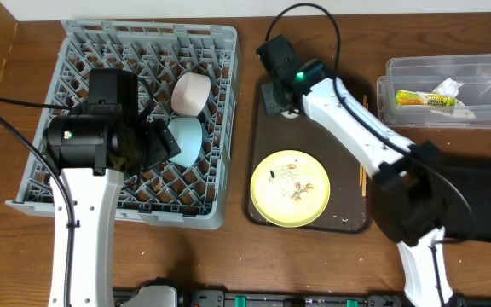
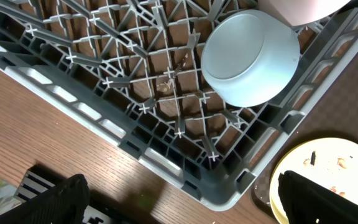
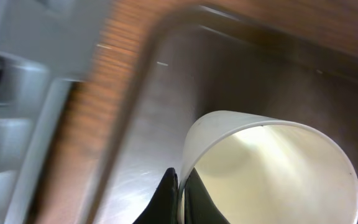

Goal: Sort waste into correct bins and load items into the dishwasher
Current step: 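Lower the right gripper onto the cream cup on the tray and grasp, then carry the cream cup left and lower it into the rack's front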

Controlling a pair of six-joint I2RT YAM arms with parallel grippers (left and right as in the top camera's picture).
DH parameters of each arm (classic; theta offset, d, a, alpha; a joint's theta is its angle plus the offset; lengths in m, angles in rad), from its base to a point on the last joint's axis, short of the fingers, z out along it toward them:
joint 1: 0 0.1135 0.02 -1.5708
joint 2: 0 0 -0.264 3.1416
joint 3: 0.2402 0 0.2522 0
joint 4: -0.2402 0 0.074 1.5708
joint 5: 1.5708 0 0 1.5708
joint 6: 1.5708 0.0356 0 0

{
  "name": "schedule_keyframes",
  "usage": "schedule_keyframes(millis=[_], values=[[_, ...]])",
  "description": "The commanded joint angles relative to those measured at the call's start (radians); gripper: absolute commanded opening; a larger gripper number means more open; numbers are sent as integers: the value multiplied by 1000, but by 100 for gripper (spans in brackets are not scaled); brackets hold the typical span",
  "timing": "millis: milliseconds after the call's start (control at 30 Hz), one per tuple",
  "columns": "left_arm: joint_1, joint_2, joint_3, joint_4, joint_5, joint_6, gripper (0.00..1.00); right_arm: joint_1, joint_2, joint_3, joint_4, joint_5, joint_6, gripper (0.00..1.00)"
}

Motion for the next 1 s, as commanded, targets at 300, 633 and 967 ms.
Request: schedule_keyframes(millis=[300,633,967], values=[[5,2,0,-3,-13,13,98,14,-181,8,45,-503,113,1],[5,2,0,59,-13,13,98,16,-180,8,44,-619,113,1],[47,-7,0,34,-135,-56,98,60,-180,8,44,-677,113,1]])
